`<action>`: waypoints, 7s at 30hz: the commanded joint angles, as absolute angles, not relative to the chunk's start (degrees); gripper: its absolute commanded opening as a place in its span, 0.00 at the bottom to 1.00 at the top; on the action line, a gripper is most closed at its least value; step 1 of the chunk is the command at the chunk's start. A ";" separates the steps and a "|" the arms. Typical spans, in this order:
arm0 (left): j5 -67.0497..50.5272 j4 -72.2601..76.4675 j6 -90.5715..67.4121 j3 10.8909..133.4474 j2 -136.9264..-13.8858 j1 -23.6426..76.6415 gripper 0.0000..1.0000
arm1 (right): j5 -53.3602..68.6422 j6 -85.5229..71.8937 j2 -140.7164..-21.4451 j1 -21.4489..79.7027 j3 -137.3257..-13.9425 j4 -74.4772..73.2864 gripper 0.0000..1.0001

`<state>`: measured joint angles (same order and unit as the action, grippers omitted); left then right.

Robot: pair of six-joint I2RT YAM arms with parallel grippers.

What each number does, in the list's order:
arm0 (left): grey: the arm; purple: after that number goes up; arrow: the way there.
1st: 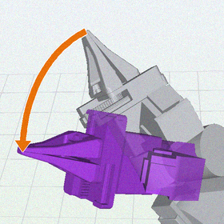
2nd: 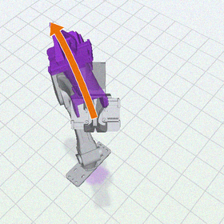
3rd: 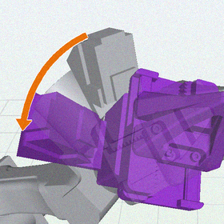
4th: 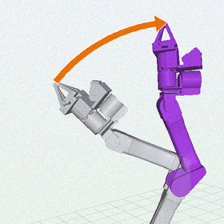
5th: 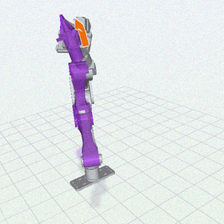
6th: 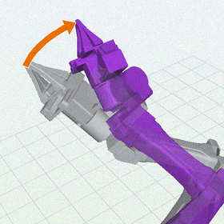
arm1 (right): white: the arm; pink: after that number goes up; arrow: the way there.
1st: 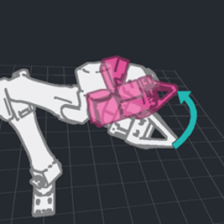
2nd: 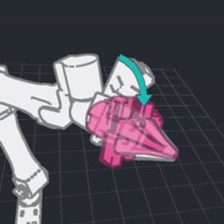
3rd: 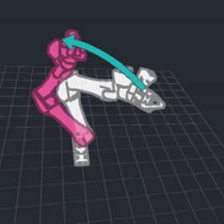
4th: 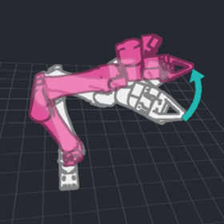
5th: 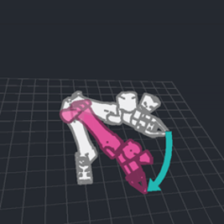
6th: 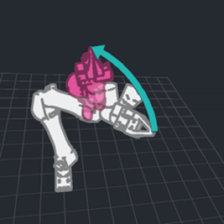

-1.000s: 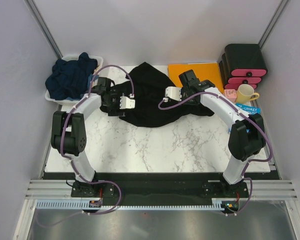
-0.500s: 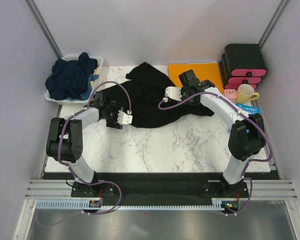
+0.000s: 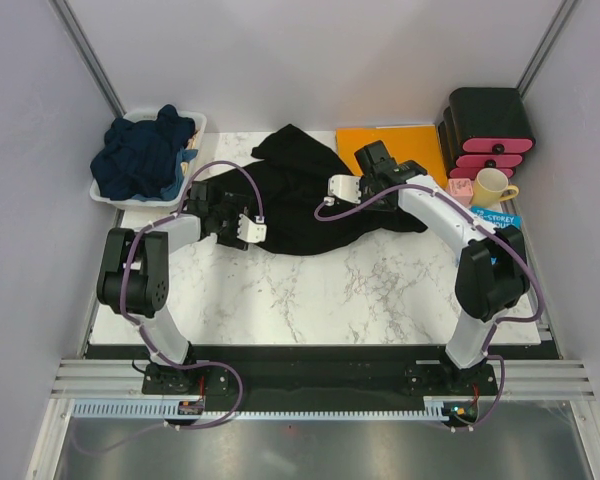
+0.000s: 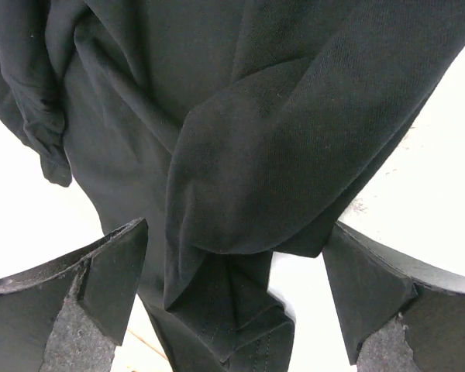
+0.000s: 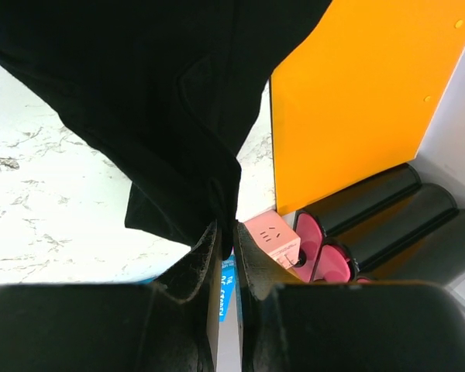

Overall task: Fold and stack the t-shirts
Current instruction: Flatten the tshirt out

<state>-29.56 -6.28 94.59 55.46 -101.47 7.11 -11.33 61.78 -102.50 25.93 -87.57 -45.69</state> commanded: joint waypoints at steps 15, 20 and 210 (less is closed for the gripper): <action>-34.01 -25.99 96.32 63.44 -102.66 7.29 0.02 | -12.74 62.84 -104.06 26.10 -90.18 -44.91 0.17; -34.10 -58.61 96.41 87.41 -106.69 7.12 0.02 | -14.41 65.91 -102.83 25.05 -90.96 -43.77 0.16; 4.83 -24.44 75.23 117.25 -100.37 10.56 0.02 | 4.46 60.72 -92.55 8.18 -103.51 -41.68 0.00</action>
<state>-1.32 -24.32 70.30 114.85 -99.63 15.25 -12.21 61.25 -96.05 9.37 -97.23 -18.55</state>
